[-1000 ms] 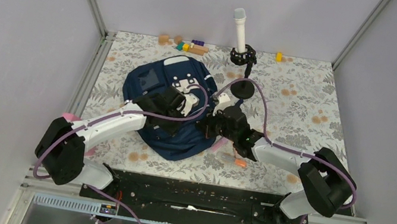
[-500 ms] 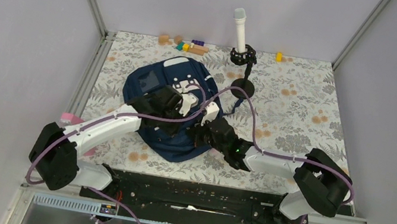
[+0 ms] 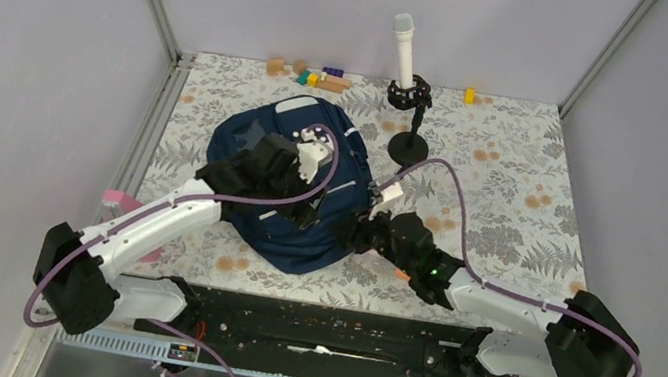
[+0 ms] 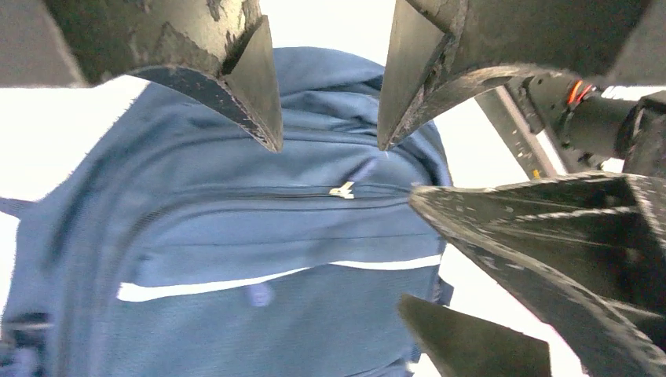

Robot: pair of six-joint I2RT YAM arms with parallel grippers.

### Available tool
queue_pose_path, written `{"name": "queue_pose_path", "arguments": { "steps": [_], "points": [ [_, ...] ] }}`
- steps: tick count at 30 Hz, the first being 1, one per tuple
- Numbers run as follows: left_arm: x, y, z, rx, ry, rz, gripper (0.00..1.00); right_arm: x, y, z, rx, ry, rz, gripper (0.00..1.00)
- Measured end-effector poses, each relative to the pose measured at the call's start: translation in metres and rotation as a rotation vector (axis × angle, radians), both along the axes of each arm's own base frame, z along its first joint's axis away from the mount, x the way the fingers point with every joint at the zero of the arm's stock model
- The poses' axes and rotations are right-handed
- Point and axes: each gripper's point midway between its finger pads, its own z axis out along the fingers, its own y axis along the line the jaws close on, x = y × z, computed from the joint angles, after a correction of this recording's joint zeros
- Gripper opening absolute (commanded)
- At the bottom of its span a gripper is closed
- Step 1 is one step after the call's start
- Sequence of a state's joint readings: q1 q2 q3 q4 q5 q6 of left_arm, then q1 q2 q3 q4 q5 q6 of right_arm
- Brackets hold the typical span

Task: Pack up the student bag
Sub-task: Unzip the student bag at the center of the board.

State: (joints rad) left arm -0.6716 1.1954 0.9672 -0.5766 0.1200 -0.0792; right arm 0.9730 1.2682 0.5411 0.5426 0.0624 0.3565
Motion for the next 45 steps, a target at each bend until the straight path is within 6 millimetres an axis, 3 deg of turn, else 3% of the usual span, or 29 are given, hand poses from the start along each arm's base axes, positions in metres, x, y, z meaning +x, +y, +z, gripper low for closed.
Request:
{"name": "queue_pose_path", "arguments": {
  "steps": [4, 8, 13, 16, 20, 25, 28, 31, 35, 40, 45],
  "points": [
    [0.015, -0.014, 0.005, 0.0, 0.003, -0.004, 0.77, 0.017, -0.036, -0.005, -0.004, 0.001, -0.09, 0.55],
    [0.026, -0.033, -0.002, 0.02, 0.029, -0.029, 0.78, 0.021, -0.058, -0.016, -0.024, 0.015, -0.137, 0.55],
    [0.033, -0.06, -0.018, 0.067, 0.047, -0.077, 0.8, 0.013, -0.067, -0.026, -0.029, 0.026, -0.135, 0.54],
    [0.037, -0.066, -0.031, 0.122, 0.042, -0.083, 0.77, 0.009, -0.066, -0.029, -0.028, 0.035, -0.117, 0.54],
    [0.045, -0.065, -0.042, 0.199, 0.013, -0.067, 0.58, 0.006, -0.061, -0.026, -0.004, 0.037, -0.088, 0.54],
    [0.053, -0.058, -0.047, 0.272, -0.031, -0.033, 0.49, 0.005, -0.057, -0.027, 0.005, 0.041, -0.072, 0.54],
    [0.053, -0.059, -0.048, 0.289, -0.041, -0.031, 0.3, 0.001, -0.054, -0.029, 0.0, 0.043, -0.058, 0.54],
    [0.051, -0.062, -0.048, 0.288, -0.041, -0.04, 0.0, -0.009, -0.045, -0.033, -0.02, 0.036, -0.024, 0.52],
    [0.05, -0.065, -0.042, 0.285, -0.04, -0.053, 0.0, -0.019, -0.021, -0.028, -0.038, 0.015, 0.037, 0.49],
    [0.05, -0.065, -0.038, 0.261, -0.012, -0.044, 0.0, -0.013, 0.01, -0.014, -0.007, -0.018, 0.039, 0.49],
    [0.049, -0.065, -0.037, 0.214, 0.034, -0.044, 0.0, -0.003, 0.035, -0.025, -0.007, -0.013, 0.022, 0.49]
  ]
}}
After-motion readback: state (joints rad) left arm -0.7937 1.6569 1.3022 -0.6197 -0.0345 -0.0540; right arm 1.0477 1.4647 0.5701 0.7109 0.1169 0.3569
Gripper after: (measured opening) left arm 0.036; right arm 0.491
